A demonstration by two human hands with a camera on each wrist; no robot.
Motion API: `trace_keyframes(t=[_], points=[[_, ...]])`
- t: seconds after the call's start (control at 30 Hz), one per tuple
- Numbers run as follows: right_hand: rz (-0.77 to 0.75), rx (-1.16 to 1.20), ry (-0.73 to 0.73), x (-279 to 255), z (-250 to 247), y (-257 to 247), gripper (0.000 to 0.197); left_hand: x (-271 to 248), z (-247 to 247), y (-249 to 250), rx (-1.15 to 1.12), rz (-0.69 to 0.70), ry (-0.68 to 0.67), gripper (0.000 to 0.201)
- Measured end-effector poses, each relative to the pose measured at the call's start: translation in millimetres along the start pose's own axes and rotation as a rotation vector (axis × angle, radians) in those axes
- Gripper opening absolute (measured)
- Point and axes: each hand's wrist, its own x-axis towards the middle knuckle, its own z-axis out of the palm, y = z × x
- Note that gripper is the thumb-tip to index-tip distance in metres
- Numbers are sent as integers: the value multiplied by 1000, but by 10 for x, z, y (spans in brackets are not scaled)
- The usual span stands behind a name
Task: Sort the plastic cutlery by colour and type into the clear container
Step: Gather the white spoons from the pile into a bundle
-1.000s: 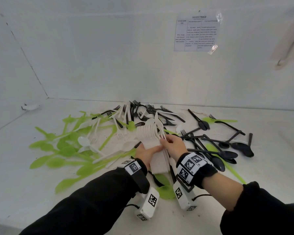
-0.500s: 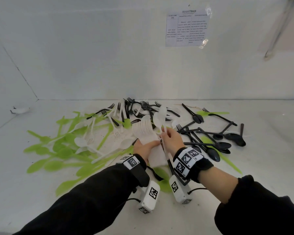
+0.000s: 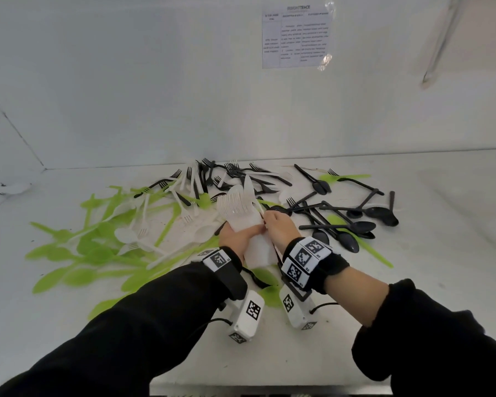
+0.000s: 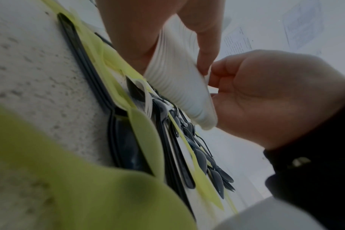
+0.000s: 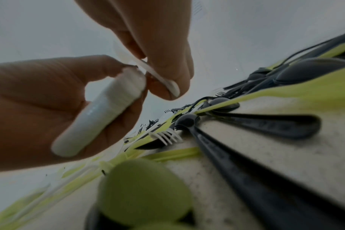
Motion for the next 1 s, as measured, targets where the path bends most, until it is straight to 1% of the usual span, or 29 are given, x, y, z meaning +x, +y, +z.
trace_keyframes(t=[0.1, 0.2, 0.27, 0.33, 0.47, 0.53, 0.63, 0.73, 0.8, 0.9, 0.93, 0.97, 1.0], points=[[-3, 22, 123, -30, -55, 24, 27, -4, 66, -13, 16, 22, 23, 45], [13, 51, 244, -64, -132, 40, 29, -14, 160, -11, -4, 40, 12, 52], [29, 37, 234, -89, -196, 50, 28, -19, 232, -11, 11, 35, -63, 57], [30, 21, 185, -104, -278, 58, 30, -39, 306, 1, 20, 37, -122, 56], [-4, -104, 94, -96, -516, 94, 35, -76, 508, -19, 0, 27, -105, 44], [0, -120, 112, -95, -649, 124, 33, -96, 632, -43, 10, 24, -115, 51], [14, -63, 159, -132, -900, 191, 30, -128, 863, -83, 32, 46, -157, 58], [21, -111, 123, -151, -1193, 271, 27, -136, 1108, -137, 48, 30, -165, 65], [28, -144, 115, -158, -1402, 308, 27, -176, 1285, -180, 27, 18, -202, 61], [20, -220, 100, -175, -1710, 348, 27, -272, 1559, -264, 27, 0, -200, 53], [21, -235, 89, -184, -1803, 356, 30, -310, 1653, -287, 12, -23, -198, 46], [22, -249, 83, -197, -1895, 365, 37, -360, 1745, -292, -19, -72, -201, 34], [14, -273, 82, -203, -1987, 382, 46, -406, 1836, -294, -58, -132, -232, 20]])
